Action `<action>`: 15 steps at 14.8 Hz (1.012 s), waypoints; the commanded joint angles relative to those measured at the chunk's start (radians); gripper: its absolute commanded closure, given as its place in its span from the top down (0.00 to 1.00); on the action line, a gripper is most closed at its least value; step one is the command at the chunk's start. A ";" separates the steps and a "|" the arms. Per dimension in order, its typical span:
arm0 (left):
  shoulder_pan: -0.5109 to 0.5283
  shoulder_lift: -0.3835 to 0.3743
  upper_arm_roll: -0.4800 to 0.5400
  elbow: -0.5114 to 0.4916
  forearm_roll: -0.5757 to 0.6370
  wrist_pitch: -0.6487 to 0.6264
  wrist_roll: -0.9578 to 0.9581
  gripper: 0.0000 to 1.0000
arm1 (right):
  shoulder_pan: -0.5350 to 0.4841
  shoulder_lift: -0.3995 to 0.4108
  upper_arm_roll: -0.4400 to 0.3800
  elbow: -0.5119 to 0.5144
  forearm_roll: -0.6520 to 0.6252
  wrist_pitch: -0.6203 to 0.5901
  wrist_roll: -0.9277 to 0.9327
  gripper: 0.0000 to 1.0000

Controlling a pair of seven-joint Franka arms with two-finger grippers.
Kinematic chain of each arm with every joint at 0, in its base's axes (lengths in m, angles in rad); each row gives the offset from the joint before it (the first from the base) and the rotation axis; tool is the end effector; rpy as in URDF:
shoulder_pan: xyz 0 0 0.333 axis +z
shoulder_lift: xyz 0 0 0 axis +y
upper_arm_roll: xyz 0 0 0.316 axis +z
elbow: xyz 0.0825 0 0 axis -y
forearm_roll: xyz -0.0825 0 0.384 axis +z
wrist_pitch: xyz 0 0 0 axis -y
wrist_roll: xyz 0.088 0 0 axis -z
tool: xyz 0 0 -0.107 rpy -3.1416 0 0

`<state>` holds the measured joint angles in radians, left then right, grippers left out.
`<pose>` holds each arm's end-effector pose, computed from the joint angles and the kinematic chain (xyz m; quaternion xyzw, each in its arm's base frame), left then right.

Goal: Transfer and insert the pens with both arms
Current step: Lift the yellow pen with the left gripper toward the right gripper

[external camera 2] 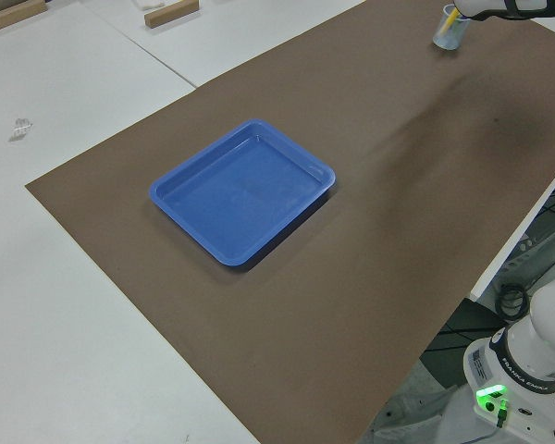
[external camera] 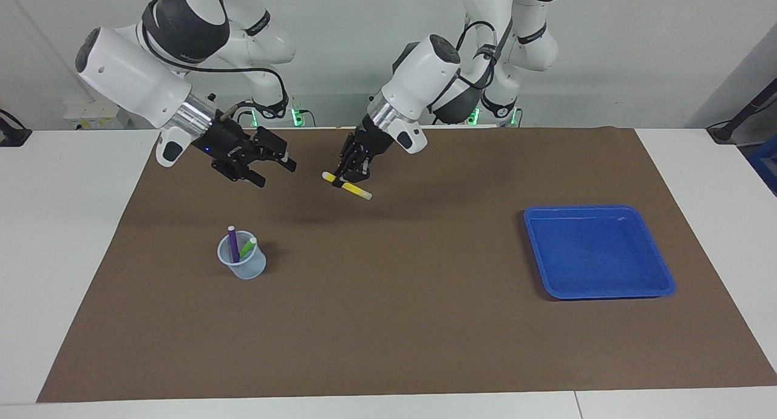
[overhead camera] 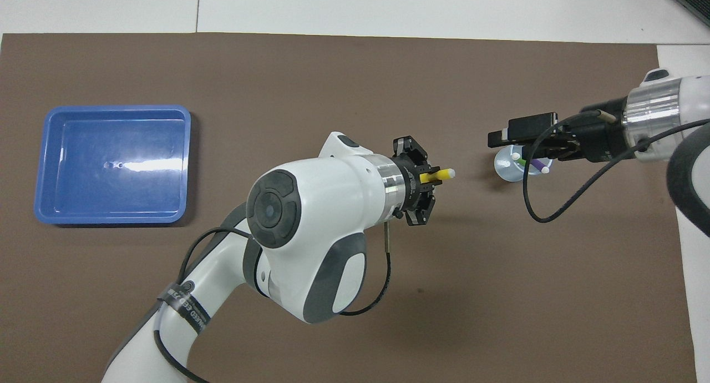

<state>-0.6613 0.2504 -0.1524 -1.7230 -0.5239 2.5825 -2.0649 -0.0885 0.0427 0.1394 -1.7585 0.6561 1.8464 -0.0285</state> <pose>0.4776 -0.4784 0.5060 0.6403 0.6791 -0.1741 0.3137 0.5819 0.0765 0.5514 -0.9480 0.0431 -0.0178 0.3150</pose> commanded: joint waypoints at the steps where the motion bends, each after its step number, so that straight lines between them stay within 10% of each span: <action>1: -0.061 0.018 0.014 -0.010 -0.033 0.147 -0.021 0.00 | 0.015 -0.035 0.003 -0.042 0.027 0.050 0.009 1.00; 10: -0.086 0.039 0.019 0.014 -0.034 0.283 -0.026 0.00 | 0.016 -0.035 0.003 -0.042 0.007 0.040 0.002 0.60; 15: -0.086 0.108 0.022 0.081 -0.025 0.284 -0.027 0.00 | 0.039 -0.033 0.003 -0.038 0.007 0.048 0.016 0.59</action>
<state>-0.7393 0.3018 -0.1347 -1.7026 -0.5440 2.8484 -2.0891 -0.0537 0.0350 0.1395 -1.7695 0.6561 1.8747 -0.0281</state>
